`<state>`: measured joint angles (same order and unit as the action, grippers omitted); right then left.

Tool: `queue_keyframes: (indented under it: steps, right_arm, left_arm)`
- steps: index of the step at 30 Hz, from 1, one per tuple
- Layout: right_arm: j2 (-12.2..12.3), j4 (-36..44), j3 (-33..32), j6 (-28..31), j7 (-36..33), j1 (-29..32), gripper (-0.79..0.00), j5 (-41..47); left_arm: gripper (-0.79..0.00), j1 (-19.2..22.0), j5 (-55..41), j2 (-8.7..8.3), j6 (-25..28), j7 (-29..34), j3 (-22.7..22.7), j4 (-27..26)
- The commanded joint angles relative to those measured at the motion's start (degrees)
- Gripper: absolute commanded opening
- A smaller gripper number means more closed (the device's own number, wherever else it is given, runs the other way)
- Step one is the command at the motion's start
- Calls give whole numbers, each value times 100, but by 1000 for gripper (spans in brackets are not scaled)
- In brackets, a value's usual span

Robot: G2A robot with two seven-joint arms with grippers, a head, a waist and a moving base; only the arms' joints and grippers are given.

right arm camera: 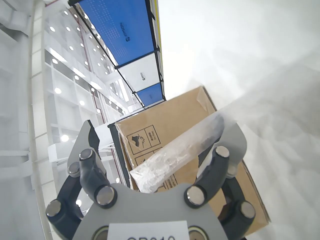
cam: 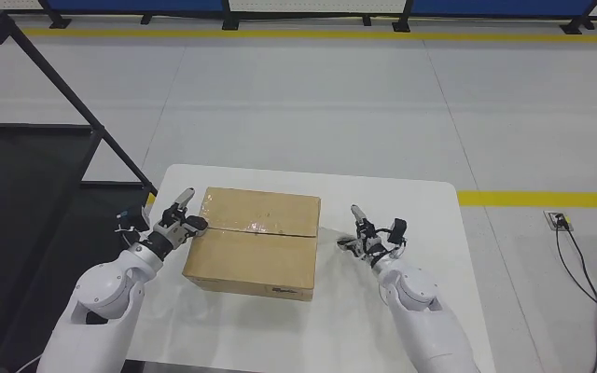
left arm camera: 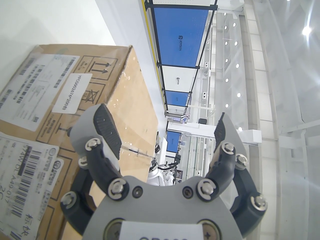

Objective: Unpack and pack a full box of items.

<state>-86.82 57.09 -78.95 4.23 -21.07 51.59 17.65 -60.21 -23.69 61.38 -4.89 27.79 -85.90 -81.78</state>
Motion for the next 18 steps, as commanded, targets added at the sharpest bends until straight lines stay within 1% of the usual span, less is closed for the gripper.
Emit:
queue_keyframes:
  steps: [1, 3, 6, 12, 13, 16, 18]
  right_arm:
    - [-5, 93, 5, 277, 126, 90, 0, 1]
    - [-4, 204, -22, 696, 251, 212, 0, -1]
    - [-25, 279, -15, 1121, 425, 325, 0, 126]
    - [-102, 131, 87, 2051, 597, 355, 0, 486]
    - [-125, 93, 128, 2275, 653, 352, 0, 548]
    - [-166, 79, 218, 2661, 853, 381, 0, 529]
    - [-189, 161, 273, 2853, 1107, 443, 0, 410]
  left_arm:
    - [0, -2, -2, 1, 1, 0, -5, 0]
    - [0, -4, -7, 3, -1, -6, -7, -2]
    - [0, -2, -5, 6, 1, 7, 0, -7]
    - [0, 6, -12, 13, 12, 19, 4, 4]
    - [0, 4, -5, 12, 19, 13, -4, 6]
    - [0, -14, -26, 12, 36, 24, -28, 7]
    - [0, -34, -28, 10, 41, 35, -47, -1]
